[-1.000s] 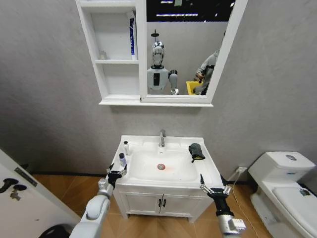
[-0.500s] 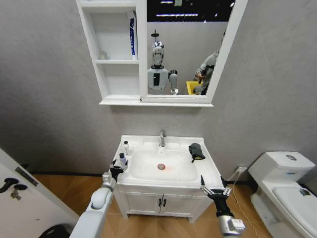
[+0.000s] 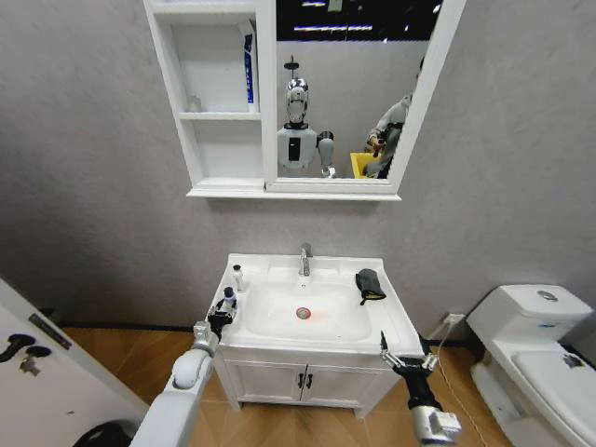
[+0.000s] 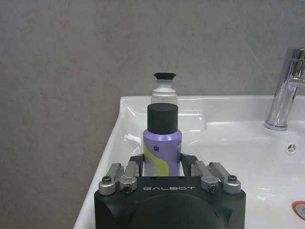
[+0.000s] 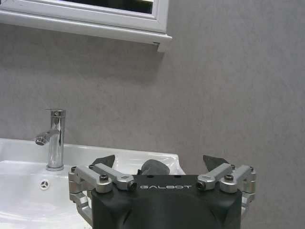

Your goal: Move facial cleanser and shampoo from washbasin to cabinet, then wipe washbasin with towel.

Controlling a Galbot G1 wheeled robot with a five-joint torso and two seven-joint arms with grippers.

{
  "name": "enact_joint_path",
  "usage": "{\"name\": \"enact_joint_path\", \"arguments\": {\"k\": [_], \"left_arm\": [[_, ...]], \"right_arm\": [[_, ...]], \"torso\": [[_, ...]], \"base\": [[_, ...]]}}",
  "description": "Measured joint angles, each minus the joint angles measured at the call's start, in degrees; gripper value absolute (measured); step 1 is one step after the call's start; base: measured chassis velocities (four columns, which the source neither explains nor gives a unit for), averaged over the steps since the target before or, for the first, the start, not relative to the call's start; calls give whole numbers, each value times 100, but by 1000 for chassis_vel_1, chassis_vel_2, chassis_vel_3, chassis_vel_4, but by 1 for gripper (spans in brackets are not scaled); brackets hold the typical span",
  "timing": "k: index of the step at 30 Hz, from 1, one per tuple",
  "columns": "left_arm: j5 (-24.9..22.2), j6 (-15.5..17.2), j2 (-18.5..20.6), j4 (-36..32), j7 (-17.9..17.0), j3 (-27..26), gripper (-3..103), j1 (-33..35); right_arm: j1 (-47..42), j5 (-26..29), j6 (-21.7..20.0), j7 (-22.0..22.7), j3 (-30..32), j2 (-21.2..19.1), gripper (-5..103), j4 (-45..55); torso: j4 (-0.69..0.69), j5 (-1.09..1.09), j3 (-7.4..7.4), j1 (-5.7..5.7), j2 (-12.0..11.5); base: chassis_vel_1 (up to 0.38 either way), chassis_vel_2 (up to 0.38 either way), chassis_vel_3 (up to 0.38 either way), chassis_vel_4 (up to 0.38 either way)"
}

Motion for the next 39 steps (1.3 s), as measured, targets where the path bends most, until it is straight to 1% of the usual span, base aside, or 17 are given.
{"name": "enact_joint_path", "arguments": {"k": [6, 9, 10, 13, 14, 16, 17, 20, 21, 24, 25, 27, 28, 30, 32, 34, 39], "left_arm": [[-123, 67, 245, -338, -10, -7, 42, 36], [-534, 314, 672, -960, -71, 0, 42, 61], [-534, 314, 672, -960, -71, 0, 42, 61], [-1244, 731, 1287, -1822, -216, 43, 42, -77], [-1244, 731, 1287, -1822, -216, 43, 42, -77], [-1895, 1367, 1773, -2331, -531, 61, 42, -343], [-1895, 1367, 1773, -2331, -531, 61, 42, -343], [-3062, 2303, 2702, -2691, -1020, 128, 42, -1054], [-3062, 2303, 2702, -2691, -1020, 128, 42, -1054], [-3863, 2740, 3394, -2564, -1327, 422, 42, -2125], [-3863, 2740, 3394, -2564, -1327, 422, 42, -2125], [-4346, 2928, 3612, -2313, -1474, 881, 42, -3067], [-4346, 2928, 3612, -2313, -1474, 881, 42, -3067], [-4629, 3047, 3634, -2047, -1597, 1366, 42, -3955], [-4687, 3070, 3621, -1975, -1617, 1489, 42, -4149], [-4795, 3202, 3455, -1612, -1595, 1928, 42, -4897], [-4732, 3291, 2997, -912, -1612, 2413, 42, -5784]], "right_arm": [[4, -13, -1, 0, -17, 1, 100, 7], [44, -19, -8, 0, -43, 6, 100, -4], [44, -19, -8, 0, -43, 6, 100, -4], [74, -41, -13, -2, -86, 10, 100, -35], [74, -41, -13, -2, -86, 10, 100, -35], [86, -48, 2, -9, -104, 9, 100, -62], [86, -48, 2, -9, -104, 9, 100, -62], [92, -37, 83, -16, -109, 38, 100, -100], [92, -37, 83, -16, -109, 38, 100, -100], [77, -12, 184, -18, -112, 38, 100, -183], [77, -12, 184, -18, -112, 38, 100, -183], [84, 12, 253, -18, -109, 37, 100, -239], [84, 12, 253, -18, -109, 37, 100, -239], [85, 39, 299, -18, -100, 52, 100, -251], [82, 46, 307, -17, -98, 55, 100, -251], [76, 65, 349, -18, -83, 57, 100, -261], [82, 109, 384, -16, -55, 60, 100, -284]], "torso": [[-1, 0, 0, 0, 0], [1, -1, -1, 0, 0], [1, -1, -1, 0, 0], [1, -1, -1, 0, 0], [1, -1, -1, 0, 0], [-1, -1, -1, 0, 0], [-1, -1, -1, 0, 0], [0, -1, -1, 0, 0], [0, -1, -1, 0, 0], [0, -1, 0, 0, 0], [0, -1, 0, 0, 0], [1, -2, 0, 0, 0], [1, -2, 0, 0, 0], [-1, 1, 0, 0, 0], [-1, 2, 0, 0, 0], [0, 0, 0, 0, 0], [-1, 0, 1, 0, 0]], "base": [[0, 0, 0, 0], [0, 0, 0, 0], [0, 0, 0, 0], [0, 0, 0, 0], [0, 0, 0, 0], [0, 0, 0, 0], [0, 0, 0, 0], [0, 0, 0, 0], [0, 0, 0, 0], [0, 0, 0, 0], [0, 0, 0, 0], [0, 0, 0, 0], [0, 0, 0, 0], [0, 0, 0, 0], [0, 0, 0, 0], [0, 0, 0, 0], [0, 0, 0, 0]]}}
